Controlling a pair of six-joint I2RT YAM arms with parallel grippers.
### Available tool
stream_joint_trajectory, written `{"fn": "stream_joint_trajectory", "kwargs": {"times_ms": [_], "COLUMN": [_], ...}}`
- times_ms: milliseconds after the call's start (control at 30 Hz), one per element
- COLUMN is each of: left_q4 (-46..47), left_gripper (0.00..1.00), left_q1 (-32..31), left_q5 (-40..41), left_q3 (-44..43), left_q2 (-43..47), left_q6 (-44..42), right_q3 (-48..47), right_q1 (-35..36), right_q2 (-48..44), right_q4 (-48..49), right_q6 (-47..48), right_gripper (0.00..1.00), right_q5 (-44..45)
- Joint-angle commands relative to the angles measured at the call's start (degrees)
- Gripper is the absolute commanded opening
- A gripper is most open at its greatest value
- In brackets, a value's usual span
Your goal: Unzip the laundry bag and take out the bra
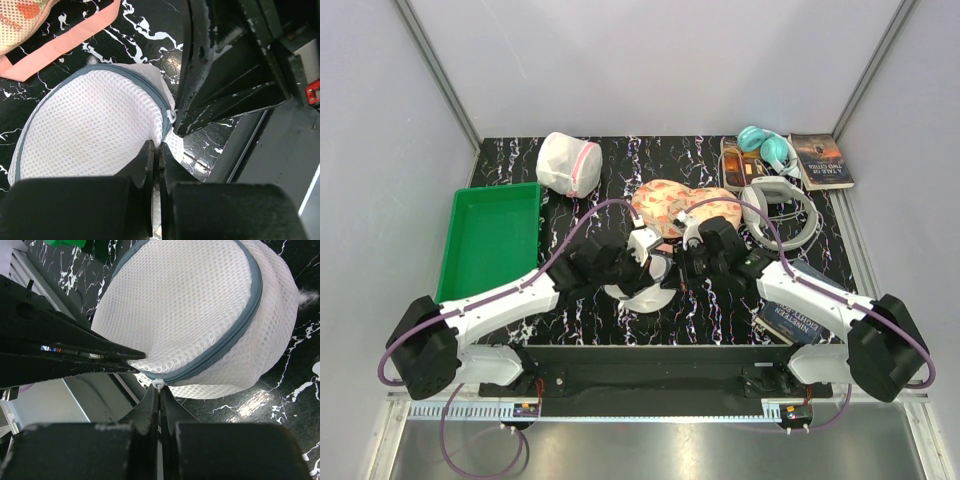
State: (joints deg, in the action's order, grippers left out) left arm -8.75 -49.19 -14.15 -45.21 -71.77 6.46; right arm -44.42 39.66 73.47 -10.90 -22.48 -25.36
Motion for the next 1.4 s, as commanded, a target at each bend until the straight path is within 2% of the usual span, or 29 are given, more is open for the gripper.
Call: {"fn": "stream_joint_trajectory", "kwargs": {"times_ms": [0, 400, 633, 667, 700, 733, 767, 800, 900, 1067, 1267, 1367], "left_q4": [2.43, 0.93, -0.21, -0.3, -0.39, -0.65, -0.82, -0.83, -0.04, 2.95, 4.36, 4.36], "left_gripper": [0.0, 0.0, 0.0, 0.04, 0.12, 0.23, 0.4, 0.5, 0.66, 0.71, 0.7, 0.66], "left_q1": [0.23, 0.23, 0.15, 0.15, 0.15, 0.15, 0.15, 0.15, 0.15, 0.15, 0.15, 0.15], "left_q5": [-1.76, -0.53, 0.88, 1.05, 1.32, 1.23, 0.88, 0.45, -1.22, -1.23, 0.35, 1.14], "left_q3": [1.18, 3.37, 3.55, 3.46, 3.29, 2.68, 2.24, 1.8, -0.13, -2.86, -5.59, -6.29], "left_q2": [0.66, 4.62, 6.38, 6.46, 6.55, 6.73, 6.9, 7.16, 7.61, 5.06, 0.23, -1.53], "left_q6": [-1.8, -3.21, -2.94, -2.86, -2.33, -2.07, -1.72, -1.45, -0.49, 0.48, 2.15, 2.51], "right_q3": [-3.65, -4.88, -5.67, -5.67, -5.59, -5.41, -5.15, -4.89, -4.18, -3.3, -3.12, -3.21], "right_q1": [0.16, -7.48, -8.11, -8.19, -8.19, -8.19, -8.19, -8.19, -8.11, -6.01, -2.92, -2.13], "right_q2": [0.97, 3.61, 5.45, 5.37, 5.1, 4.58, 4.23, 3.88, 2.65, 0.89, -0.08, -0.35], "right_q4": [-0.17, -2.11, -2.11, -1.94, -2.11, -2.11, -2.11, -2.2, -2.11, -2.11, -1.32, -1.23], "right_q6": [0.33, 2.96, 4.11, 4.2, 4.29, 4.37, 4.29, 4.29, 3.85, 2.44, 0.6, 0.33], "right_gripper": [0.0, 0.0, 0.0, 0.0, 0.0, 0.0, 0.0, 0.0, 0.0, 0.0, 0.0, 0.0], "right_q5": [2.95, 2.6, 1.46, 1.02, 0.67, 0.15, -0.12, -0.82, -1.97, -2.5, -1.62, -1.44]}}
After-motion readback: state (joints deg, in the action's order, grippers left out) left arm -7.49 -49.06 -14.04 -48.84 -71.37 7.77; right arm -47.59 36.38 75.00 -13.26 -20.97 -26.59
